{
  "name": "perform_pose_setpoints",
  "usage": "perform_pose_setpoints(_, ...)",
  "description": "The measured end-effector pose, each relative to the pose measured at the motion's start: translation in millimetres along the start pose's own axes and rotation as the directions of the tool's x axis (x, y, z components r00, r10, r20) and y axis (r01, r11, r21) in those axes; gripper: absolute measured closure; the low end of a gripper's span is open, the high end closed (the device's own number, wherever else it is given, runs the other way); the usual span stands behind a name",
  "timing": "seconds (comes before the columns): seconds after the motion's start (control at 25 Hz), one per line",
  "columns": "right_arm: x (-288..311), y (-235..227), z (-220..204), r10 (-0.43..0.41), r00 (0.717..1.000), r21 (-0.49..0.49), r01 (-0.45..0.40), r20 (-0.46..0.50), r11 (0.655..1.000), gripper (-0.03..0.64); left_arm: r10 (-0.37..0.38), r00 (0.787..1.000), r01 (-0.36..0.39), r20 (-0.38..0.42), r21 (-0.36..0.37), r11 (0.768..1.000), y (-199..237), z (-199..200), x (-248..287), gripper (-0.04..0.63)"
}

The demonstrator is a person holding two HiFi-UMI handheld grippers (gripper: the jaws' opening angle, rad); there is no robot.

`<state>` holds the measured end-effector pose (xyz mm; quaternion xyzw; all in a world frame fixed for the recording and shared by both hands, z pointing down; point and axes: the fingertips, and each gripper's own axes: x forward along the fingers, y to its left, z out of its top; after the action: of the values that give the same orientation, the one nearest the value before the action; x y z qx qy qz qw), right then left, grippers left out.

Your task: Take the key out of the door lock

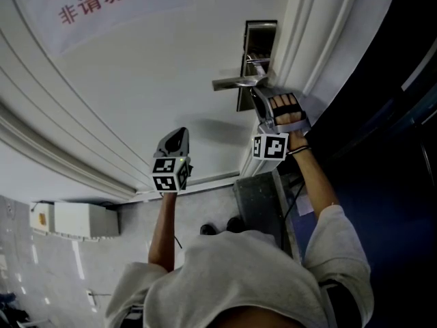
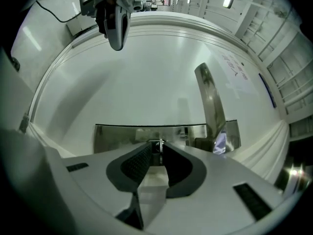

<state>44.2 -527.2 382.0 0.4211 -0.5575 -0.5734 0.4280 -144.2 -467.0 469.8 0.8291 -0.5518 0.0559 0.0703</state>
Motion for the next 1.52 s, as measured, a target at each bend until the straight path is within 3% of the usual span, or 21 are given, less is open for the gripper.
perform_pose_setpoints(0.36, 1, -3, 0, -0.016, 1.0, -0.002, 0.016, 0.0, 1.0, 0.569, -0.011, 1.0, 0.011, -0.004, 0.001, 1.0, -1, -1, 7, 0.577)
perform_pose_setpoints(1.52, -9, -5, 0, -0.029, 0.999, -0.003, 0.029, -0.028, 1.0, 0.588, -0.024, 1.0, 0.024, -0.002, 0.006, 1.0, -14, -2, 0, 0.577)
